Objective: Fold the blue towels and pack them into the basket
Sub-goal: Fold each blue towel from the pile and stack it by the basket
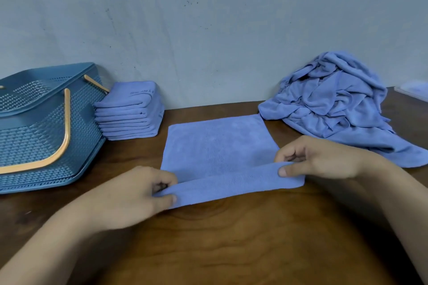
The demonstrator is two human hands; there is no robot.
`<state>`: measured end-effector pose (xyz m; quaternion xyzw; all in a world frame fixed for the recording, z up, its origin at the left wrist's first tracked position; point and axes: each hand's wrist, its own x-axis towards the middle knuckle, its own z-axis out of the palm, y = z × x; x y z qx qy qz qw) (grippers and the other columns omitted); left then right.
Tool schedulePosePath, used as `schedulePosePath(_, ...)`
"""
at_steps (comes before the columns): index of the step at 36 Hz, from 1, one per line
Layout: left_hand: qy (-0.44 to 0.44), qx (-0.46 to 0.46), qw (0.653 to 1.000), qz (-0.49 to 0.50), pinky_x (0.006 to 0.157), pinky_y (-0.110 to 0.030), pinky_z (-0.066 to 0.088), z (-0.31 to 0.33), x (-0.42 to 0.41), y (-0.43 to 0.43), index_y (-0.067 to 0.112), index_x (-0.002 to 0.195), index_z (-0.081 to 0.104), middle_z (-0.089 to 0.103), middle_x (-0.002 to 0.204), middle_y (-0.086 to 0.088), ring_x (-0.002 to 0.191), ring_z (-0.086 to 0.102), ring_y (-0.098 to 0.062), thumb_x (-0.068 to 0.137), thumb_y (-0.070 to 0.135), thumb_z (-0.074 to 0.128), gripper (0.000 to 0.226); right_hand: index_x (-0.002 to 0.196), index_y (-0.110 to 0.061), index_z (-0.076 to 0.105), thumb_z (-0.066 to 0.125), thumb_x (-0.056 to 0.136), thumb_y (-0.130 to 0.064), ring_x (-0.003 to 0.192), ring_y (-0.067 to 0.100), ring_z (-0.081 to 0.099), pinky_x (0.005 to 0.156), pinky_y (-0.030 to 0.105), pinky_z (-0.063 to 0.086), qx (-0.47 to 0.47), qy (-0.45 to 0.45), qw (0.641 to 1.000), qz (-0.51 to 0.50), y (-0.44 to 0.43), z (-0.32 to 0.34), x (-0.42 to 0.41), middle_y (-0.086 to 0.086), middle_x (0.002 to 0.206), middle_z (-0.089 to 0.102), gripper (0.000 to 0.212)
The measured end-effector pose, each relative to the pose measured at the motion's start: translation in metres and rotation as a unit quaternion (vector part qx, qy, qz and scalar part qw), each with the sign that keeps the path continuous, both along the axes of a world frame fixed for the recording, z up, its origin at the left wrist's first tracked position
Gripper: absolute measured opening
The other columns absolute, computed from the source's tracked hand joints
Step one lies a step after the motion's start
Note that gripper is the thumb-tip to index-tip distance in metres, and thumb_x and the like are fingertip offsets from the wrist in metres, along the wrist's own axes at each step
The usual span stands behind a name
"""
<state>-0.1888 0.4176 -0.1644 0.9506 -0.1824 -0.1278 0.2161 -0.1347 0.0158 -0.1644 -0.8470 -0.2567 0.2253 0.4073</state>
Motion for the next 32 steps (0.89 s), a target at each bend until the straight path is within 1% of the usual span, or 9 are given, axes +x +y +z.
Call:
schedulePosePath(4,0.071,-0.168,0.983,0.019,0.077,-0.034,0.042,0.000,0.013,0.014,0.008,0.085,0.069,0.064,0.079,-0.002,0.077,0.058,-0.013,0.102,0.026,0.071,0.025,0.105,-0.006,0.079,0.070,0.100,-0.016,0.101,0.030,0.072,0.096,0.042,0.053,0.096,0.048,0.993,-0.047,-0.002,-0.006,0.004,0.020,0.107,0.077,0.014)
schedulePosePath(9,0.121,-0.263,0.957,0.015,0.075,-0.025,0.045,0.001,0.015,0.024,0.008,0.084,0.077,0.069,0.080,-0.004,0.078,0.059,-0.016,0.097,0.027,0.077,0.024,0.098,-0.004,0.081,0.076,0.094,-0.018,0.095,0.023,0.068,0.095,0.037,0.050,0.150,0.064,0.984,-0.068,-0.005,-0.008,0.002,0.019,0.100,0.077,0.015)
schedulePosePath(14,0.218,-0.245,0.942,-0.066,0.077,-0.031,0.047,0.005,0.013,0.037,0.009,0.095,0.081,0.071,0.086,-0.006,0.081,0.061,-0.019,0.098,0.027,0.075,0.019,0.096,0.001,0.080,0.090,0.081,-0.041,0.054,0.013,0.054,0.050,0.022,0.043,0.120,0.128,0.985,0.002,-0.012,-0.007,0.001,0.017,0.076,0.066,0.046)
schedulePosePath(17,0.247,-0.241,0.933,-0.106,0.074,-0.026,0.042,0.005,0.013,0.041,0.011,0.091,0.080,0.065,0.081,-0.001,0.076,0.054,-0.015,0.099,0.024,0.074,0.016,0.092,0.000,0.081,0.091,0.079,-0.039,0.047,0.011,0.053,0.043,0.019,0.039,0.135,0.152,0.979,0.026,-0.014,-0.007,0.001,0.013,0.071,0.067,0.043)
schedulePosePath(20,0.231,-0.298,0.923,-0.079,0.073,-0.028,0.042,0.001,0.013,0.037,0.006,0.089,0.076,0.064,0.082,-0.007,0.077,0.055,-0.019,0.097,0.022,0.072,0.019,0.092,-0.001,0.081,0.088,0.086,-0.033,0.062,0.028,0.061,0.057,0.028,0.046,0.172,0.148,0.974,0.023,-0.015,-0.007,0.002,0.018,0.079,0.070,0.033)
schedulePosePath(23,0.186,-0.399,0.898,0.017,0.077,-0.029,0.050,-0.008,0.019,0.025,-0.002,0.092,0.069,0.070,0.094,-0.016,0.086,0.064,-0.025,0.094,0.026,0.072,0.028,0.083,-0.007,0.077,0.075,0.091,-0.021,0.073,0.017,0.067,0.071,0.025,0.052,0.228,0.115,0.966,-0.041,-0.006,-0.007,0.002,0.008,0.080,0.071,0.016)
schedulePosePath(27,0.126,-0.529,0.820,0.180,0.096,-0.045,0.051,-0.025,0.035,0.003,0.002,0.111,0.067,0.072,0.115,-0.022,0.104,0.068,-0.030,0.102,0.030,0.067,0.029,0.104,-0.009,0.074,0.071,0.100,-0.029,0.096,0.029,0.072,0.092,0.039,0.054,0.293,0.141,0.918,-0.228,0.016,-0.016,0.010,0.013,0.110,0.075,0.020)
schedulePosePath(29,0.124,-0.541,0.796,0.242,0.101,-0.046,0.054,-0.033,0.041,-0.004,0.009,0.130,0.064,0.074,0.127,-0.015,0.113,0.073,-0.025,0.106,0.032,0.062,0.034,0.122,-0.028,0.075,0.068,0.102,-0.034,0.113,0.020,0.073,0.103,0.039,0.054,0.277,0.132,0.901,-0.307,0.025,-0.024,0.018,0.001,0.126,0.075,0.023)
schedulePosePath(32,0.105,-0.495,0.825,0.251,0.108,-0.047,0.052,-0.041,0.044,-0.004,0.034,0.141,0.058,0.075,0.129,-0.003,0.118,0.073,-0.021,0.104,0.031,0.066,0.038,0.129,-0.053,0.065,0.073,0.098,-0.036,0.122,0.011,0.065,0.108,0.036,0.051,0.200,0.067,0.929,-0.303,0.030,-0.031,0.019,-0.014,0.136,0.063,0.036)
